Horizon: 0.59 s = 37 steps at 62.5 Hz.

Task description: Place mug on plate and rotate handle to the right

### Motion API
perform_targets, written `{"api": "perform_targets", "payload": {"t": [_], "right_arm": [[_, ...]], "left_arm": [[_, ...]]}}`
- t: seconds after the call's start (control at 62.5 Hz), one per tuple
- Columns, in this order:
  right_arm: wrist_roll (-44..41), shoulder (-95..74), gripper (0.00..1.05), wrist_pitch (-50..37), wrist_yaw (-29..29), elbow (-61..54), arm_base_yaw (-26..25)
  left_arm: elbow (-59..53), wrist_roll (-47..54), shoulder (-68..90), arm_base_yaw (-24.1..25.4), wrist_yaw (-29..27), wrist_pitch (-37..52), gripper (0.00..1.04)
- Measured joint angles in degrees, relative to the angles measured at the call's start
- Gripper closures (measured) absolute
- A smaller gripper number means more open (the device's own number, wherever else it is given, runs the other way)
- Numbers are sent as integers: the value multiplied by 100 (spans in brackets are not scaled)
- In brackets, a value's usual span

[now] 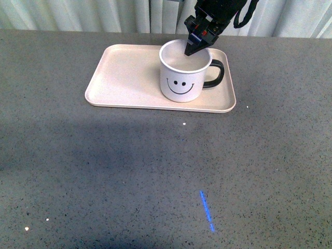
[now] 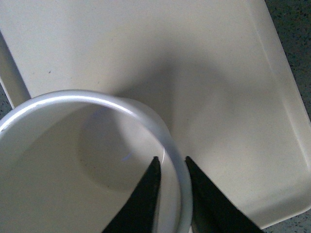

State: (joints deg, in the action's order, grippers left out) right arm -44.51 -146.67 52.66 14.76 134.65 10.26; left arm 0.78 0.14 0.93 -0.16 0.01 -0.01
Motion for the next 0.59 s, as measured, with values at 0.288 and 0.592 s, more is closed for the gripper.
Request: {"api": "perform_targets", "payload": {"t": [0.288,0.592], "right_arm": [[-39,-68,38,48,109,675,-11],[358,935,9,-763,785,-129,-103]], "left_arm": [[0,0,0,0,0,0,9],[0,-2,0,0,0,0,9]]}}
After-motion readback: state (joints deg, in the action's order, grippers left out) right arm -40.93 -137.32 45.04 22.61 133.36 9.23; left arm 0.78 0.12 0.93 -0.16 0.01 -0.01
